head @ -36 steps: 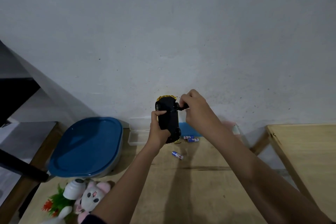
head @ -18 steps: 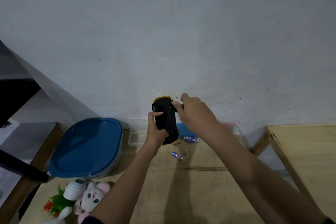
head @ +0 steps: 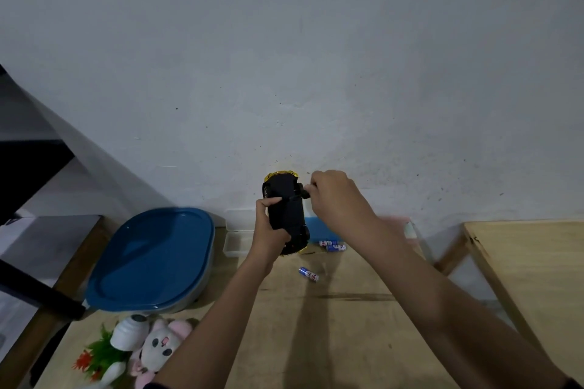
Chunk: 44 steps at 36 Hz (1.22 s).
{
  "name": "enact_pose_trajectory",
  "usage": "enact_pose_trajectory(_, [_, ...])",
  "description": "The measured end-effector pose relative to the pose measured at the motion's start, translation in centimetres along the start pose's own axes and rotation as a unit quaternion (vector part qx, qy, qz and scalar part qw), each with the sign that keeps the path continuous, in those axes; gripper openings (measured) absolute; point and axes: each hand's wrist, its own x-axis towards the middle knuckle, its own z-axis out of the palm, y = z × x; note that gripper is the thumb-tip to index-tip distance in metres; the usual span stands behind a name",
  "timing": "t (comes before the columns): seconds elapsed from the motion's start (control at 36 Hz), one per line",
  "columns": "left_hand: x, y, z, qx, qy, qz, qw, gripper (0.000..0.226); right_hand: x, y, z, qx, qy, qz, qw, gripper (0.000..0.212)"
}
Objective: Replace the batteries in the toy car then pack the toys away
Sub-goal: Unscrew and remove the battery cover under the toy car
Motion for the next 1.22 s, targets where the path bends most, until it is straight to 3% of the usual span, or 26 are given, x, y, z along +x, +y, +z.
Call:
enact_pose_trajectory(0.06, [0.0, 0.0, -0.1, -0.011, 0.008, -0.002, 1.0, 0.068, -0.2, 0.2, 0.4, 0.037, 0.007, -0.015, 0.999, 0.014])
enact_pose_trajectory(0.17, [0.0, -0.1, -0.7, -0.023, 0.025, -0.002, 0.999, 0.068, -0.4, 1.2, 0.7, 0.1, 0.033, -0.03, 0.994, 0.017])
enact_pose_trajectory(0.33, [-0.3, -0.9, -2.2, -0.03, 0.044, -0.032, 0.998, 0.073, -1.3, 4.0, 0.2, 0.235, 0.091, 0.029, 0.967, 0.015])
enact_pose_trajectory(0.5, [-1.2, -2.4, -3.2, -0.052, 0.041, -0.04, 0.997, 0.075, -5.4, 10.0, 3.1, 0.305, 0.062, 0.178, 0.934, 0.011])
enact_pose_trajectory(0.64, [-2.3, -3.3, -3.2, -0.05, 0.028, -0.033, 0.998, 0.077, -10.1, 15.7, 8.3, 0.349, 0.032, 0.344, 0.871, 0.016])
enact_pose_trajectory(0.72, [-3.1, -4.1, -3.1, -0.042, 0.015, -0.035, 0.998, 0.076, -13.0, 17.4, 10.5, 0.341, 0.021, 0.406, 0.848, 0.008])
enact_pose_trajectory(0.97, [-4.7, -6.5, -3.0, -0.03, -0.019, -0.046, 0.998, 0.077, -18.2, 17.2, 12.7, 0.316, 0.01, 0.382, 0.868, 0.015])
enact_pose_trajectory(1.08, [-5.2, -7.4, -3.3, -0.013, -0.015, -0.041, 0.999, 0.079, -18.9, 16.4, 13.2, 0.248, -0.004, 0.375, 0.893, 0.004])
enact_pose_trajectory(1.22, [-6.1, -8.3, -3.8, 0.0, -0.012, -0.037, 0.999, 0.076, -19.1, 16.0, 13.8, 0.212, -0.01, 0.361, 0.908, 0.022])
